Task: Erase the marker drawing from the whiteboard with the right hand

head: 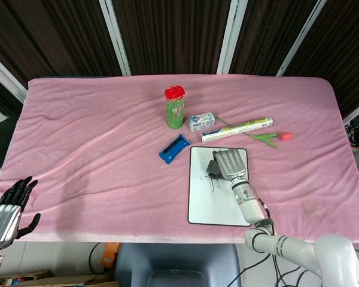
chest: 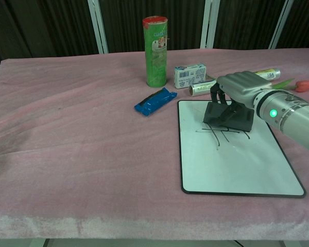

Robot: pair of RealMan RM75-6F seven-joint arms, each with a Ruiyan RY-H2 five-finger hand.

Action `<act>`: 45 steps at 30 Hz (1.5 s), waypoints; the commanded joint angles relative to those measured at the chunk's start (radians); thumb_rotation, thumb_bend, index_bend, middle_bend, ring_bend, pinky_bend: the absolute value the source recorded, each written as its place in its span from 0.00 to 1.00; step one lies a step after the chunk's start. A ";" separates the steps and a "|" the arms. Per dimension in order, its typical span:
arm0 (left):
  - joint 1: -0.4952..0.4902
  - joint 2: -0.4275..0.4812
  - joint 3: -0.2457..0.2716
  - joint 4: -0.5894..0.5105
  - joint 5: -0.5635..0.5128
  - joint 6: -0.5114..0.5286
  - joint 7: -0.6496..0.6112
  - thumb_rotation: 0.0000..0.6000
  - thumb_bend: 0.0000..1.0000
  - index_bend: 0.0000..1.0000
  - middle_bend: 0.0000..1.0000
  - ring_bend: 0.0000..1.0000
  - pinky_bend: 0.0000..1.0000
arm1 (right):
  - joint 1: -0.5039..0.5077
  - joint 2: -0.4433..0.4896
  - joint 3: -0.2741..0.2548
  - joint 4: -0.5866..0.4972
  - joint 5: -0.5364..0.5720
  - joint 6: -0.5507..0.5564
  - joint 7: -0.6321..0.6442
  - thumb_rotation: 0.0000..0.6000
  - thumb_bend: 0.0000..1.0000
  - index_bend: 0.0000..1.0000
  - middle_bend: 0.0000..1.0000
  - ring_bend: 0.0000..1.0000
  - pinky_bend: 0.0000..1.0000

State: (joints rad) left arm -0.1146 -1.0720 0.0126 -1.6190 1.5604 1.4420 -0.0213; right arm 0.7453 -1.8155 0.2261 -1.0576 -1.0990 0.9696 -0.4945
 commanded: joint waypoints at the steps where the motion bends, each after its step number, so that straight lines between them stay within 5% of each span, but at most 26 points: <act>1: -0.001 0.004 0.000 -0.003 -0.007 -0.008 -0.005 1.00 0.40 0.00 0.00 0.00 0.16 | 0.001 -0.010 -0.004 0.005 -0.001 -0.004 0.003 1.00 0.49 0.98 0.77 0.76 0.79; 30: -0.003 0.013 -0.001 -0.014 -0.017 -0.018 -0.006 1.00 0.40 0.00 0.00 0.00 0.16 | -0.079 0.090 -0.174 -0.253 -0.130 0.042 -0.093 1.00 0.49 0.98 0.77 0.76 0.79; 45: -0.004 0.010 -0.003 -0.015 -0.023 -0.022 0.007 1.00 0.40 0.00 0.00 0.00 0.16 | -0.007 0.012 -0.041 -0.041 -0.004 -0.032 -0.126 1.00 0.49 0.98 0.77 0.76 0.79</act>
State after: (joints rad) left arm -0.1188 -1.0621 0.0096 -1.6339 1.5375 1.4198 -0.0144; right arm 0.7210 -1.7869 0.1667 -1.1215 -1.1233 0.9545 -0.6094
